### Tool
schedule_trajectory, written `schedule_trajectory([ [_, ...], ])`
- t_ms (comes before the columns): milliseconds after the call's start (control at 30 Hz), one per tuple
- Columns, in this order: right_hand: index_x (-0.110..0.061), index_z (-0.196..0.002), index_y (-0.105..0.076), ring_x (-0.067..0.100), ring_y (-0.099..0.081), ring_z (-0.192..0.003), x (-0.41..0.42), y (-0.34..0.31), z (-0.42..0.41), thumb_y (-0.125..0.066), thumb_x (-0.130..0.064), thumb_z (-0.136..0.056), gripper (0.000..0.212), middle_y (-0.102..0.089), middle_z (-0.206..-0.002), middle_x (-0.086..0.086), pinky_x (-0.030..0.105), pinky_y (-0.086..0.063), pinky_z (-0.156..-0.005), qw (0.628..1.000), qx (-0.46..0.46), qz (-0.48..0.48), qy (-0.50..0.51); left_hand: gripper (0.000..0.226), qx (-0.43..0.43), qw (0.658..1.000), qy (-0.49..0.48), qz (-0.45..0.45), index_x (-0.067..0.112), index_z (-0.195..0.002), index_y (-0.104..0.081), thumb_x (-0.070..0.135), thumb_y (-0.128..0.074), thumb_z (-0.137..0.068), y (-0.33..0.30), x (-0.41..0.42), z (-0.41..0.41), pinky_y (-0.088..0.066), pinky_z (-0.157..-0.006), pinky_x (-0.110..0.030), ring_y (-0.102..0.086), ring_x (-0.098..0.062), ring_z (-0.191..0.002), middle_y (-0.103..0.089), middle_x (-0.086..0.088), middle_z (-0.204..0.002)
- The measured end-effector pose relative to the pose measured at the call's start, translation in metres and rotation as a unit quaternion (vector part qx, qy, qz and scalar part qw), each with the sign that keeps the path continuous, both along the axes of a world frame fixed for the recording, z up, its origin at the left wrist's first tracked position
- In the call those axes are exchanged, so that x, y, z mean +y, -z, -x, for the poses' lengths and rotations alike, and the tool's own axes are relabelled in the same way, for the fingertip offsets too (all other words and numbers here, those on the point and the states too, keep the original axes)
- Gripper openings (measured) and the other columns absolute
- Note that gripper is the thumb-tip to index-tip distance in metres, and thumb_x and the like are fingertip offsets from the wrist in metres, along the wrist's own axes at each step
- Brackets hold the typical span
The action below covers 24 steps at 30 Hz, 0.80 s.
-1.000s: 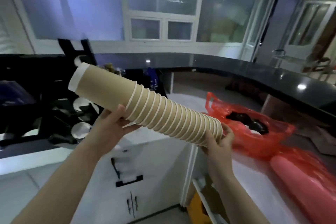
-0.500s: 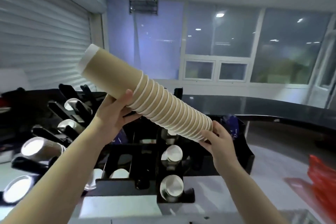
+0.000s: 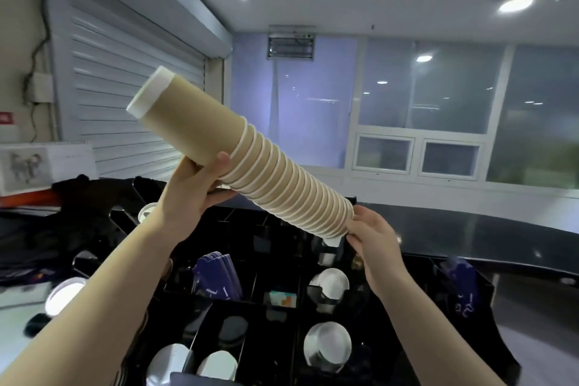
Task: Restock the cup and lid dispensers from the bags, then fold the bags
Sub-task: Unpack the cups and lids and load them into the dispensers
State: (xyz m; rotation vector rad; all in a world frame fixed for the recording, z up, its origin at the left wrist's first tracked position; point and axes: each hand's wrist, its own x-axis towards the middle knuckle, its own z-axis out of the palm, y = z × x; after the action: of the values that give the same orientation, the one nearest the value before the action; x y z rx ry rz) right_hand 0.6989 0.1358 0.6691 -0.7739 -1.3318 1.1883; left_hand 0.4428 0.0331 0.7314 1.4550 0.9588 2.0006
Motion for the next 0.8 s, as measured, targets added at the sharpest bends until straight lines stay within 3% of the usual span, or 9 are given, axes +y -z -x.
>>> schedule_trajectory([
  [67, -0.023, -0.107, -0.06, 0.015, -0.064, -0.102, 0.01, -0.001, 0.008, -0.059, -0.003, -0.087, 0.028, -0.068, -0.108, 0.001, 0.031, -0.049, -0.088, 1.0, -0.005, 0.002, -0.025, 0.055, -0.01, 0.999, -0.03, -0.009, 0.029, -0.111, -0.056, 0.054, -0.07, -0.065, 0.001, 0.002, 0.012, -0.058, -0.072, -0.034, -0.068, -0.021, -0.098, -0.071, 0.006, -0.103],
  [167, -0.016, -0.119, -0.057, 0.017, -0.064, -0.104, 0.018, -0.004, 0.025, -0.057, 0.0, -0.089, 0.034, -0.067, -0.11, 0.005, 0.03, -0.05, -0.09, 0.997, -0.006, 0.009, -0.07, 0.053, -0.022, 0.997, -0.074, -0.019, 0.032, -0.109, -0.056, 0.058, -0.068, -0.065, -0.003, -0.002, 0.033, -0.059, -0.071, -0.035, -0.07, -0.018, -0.095, -0.072, 0.01, -0.099],
  [300, -0.015, -0.113, -0.058, 0.022, -0.063, -0.108, 0.019, -0.016, 0.061, -0.055, -0.001, -0.091, 0.026, -0.065, -0.115, 0.009, 0.032, -0.05, -0.092, 0.992, 0.006, 0.01, -0.128, 0.056, -0.025, 0.993, -0.107, -0.033, 0.035, -0.113, -0.054, 0.061, -0.066, -0.065, -0.006, -0.02, 0.072, -0.058, -0.071, -0.034, -0.069, -0.018, -0.097, -0.072, 0.013, -0.101],
  [400, -0.012, -0.122, -0.056, 0.022, -0.064, -0.105, 0.014, -0.023, 0.1, -0.056, -0.004, -0.092, 0.031, -0.065, -0.114, 0.011, 0.034, -0.05, -0.093, 0.991, 0.007, 0.012, -0.132, 0.061, -0.041, 0.99, -0.128, -0.036, 0.034, -0.117, -0.052, 0.062, -0.065, -0.064, -0.007, -0.035, 0.108, -0.058, -0.069, -0.033, -0.07, -0.017, -0.095, -0.072, 0.014, -0.099],
  [533, -0.012, -0.122, -0.054, 0.019, -0.065, -0.101, 0.001, -0.03, 0.169, -0.054, -0.008, -0.093, 0.029, -0.067, -0.11, 0.009, 0.026, -0.049, -0.082, 0.99, -0.013, 0.023, -0.136, 0.069, -0.046, 0.987, -0.15, -0.032, 0.033, -0.122, -0.05, 0.064, -0.064, -0.063, -0.006, -0.054, 0.165, -0.058, -0.068, -0.033, -0.07, -0.015, -0.093, -0.071, 0.014, -0.1],
  [633, -0.01, -0.122, -0.054, 0.018, -0.064, -0.098, -0.011, -0.031, 0.223, -0.054, -0.007, -0.092, 0.029, -0.067, -0.105, 0.009, 0.025, -0.049, -0.078, 0.989, -0.01, 0.049, -0.142, 0.071, -0.044, 0.987, -0.156, -0.017, 0.033, -0.125, -0.048, 0.065, -0.067, -0.064, -0.003, -0.071, 0.21, -0.058, -0.074, -0.037, -0.069, -0.018, -0.098, -0.067, 0.007, -0.112],
  [800, -0.006, -0.126, -0.054, 0.021, -0.062, -0.104, -0.03, -0.029, 0.299, -0.056, -0.006, -0.09, 0.036, -0.065, -0.108, 0.011, 0.031, -0.047, -0.086, 0.986, 0.023, 0.079, -0.146, 0.059, -0.053, 0.986, -0.16, -0.012, 0.036, -0.122, -0.048, 0.064, -0.065, -0.073, 0.001, -0.091, 0.273, -0.054, -0.087, -0.046, -0.066, -0.021, -0.105, -0.065, 0.002, -0.121],
])
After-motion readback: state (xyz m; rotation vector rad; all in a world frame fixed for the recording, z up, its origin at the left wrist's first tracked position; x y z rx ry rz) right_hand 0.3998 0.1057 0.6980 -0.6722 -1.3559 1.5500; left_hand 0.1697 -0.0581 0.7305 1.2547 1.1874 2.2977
